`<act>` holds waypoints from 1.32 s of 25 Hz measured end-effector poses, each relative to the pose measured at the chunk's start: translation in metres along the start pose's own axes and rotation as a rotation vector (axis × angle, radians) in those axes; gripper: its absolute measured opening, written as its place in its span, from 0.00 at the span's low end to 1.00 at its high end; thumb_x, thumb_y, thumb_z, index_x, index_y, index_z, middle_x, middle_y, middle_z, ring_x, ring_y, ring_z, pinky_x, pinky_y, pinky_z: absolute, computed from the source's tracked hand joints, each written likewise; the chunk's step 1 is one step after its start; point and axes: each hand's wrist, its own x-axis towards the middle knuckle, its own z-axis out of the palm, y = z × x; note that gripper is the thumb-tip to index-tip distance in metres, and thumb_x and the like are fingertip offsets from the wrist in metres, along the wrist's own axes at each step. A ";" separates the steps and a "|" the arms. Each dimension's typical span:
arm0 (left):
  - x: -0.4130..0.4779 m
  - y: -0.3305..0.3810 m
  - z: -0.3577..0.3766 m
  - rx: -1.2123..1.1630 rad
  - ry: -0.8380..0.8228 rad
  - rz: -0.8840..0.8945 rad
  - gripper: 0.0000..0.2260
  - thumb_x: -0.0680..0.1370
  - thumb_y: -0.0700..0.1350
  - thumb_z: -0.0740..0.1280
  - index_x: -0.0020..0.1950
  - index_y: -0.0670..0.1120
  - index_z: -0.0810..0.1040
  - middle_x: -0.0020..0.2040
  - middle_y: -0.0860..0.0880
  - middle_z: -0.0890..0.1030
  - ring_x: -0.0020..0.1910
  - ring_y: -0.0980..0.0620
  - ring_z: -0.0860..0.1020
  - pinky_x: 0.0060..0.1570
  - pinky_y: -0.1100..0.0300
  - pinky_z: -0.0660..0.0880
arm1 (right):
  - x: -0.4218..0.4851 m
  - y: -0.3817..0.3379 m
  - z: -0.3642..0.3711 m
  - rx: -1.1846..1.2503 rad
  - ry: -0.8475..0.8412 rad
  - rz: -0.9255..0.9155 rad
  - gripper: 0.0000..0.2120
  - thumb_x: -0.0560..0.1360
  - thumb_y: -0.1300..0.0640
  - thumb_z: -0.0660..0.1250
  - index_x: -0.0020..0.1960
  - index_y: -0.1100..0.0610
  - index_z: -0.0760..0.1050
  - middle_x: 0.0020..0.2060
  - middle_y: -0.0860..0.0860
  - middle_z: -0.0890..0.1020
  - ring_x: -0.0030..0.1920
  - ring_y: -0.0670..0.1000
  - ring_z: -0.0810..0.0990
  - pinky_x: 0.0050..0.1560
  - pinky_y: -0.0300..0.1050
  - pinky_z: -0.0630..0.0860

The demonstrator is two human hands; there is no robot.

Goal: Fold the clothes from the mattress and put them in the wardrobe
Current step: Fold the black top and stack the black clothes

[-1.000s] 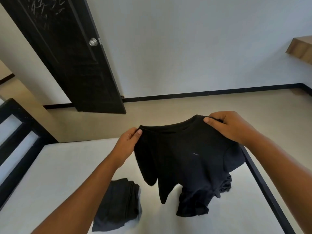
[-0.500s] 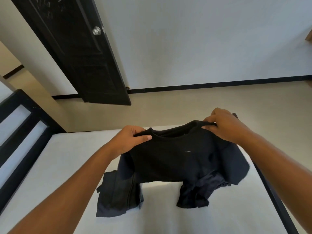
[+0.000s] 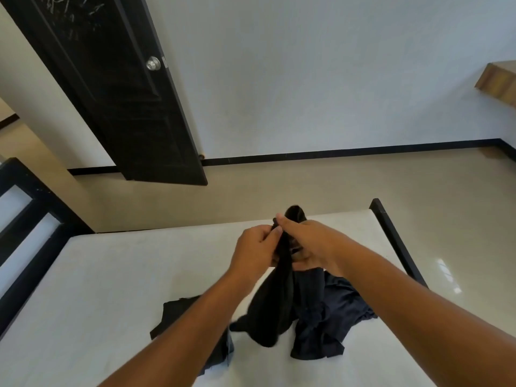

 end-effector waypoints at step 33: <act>0.059 -0.103 -0.076 -0.029 -0.373 -0.081 0.10 0.80 0.51 0.71 0.55 0.45 0.85 0.53 0.46 0.87 0.56 0.47 0.84 0.62 0.51 0.80 | -0.048 -0.049 -0.042 -0.819 0.139 -0.478 0.17 0.82 0.61 0.63 0.56 0.39 0.80 0.51 0.35 0.82 0.53 0.36 0.79 0.57 0.36 0.74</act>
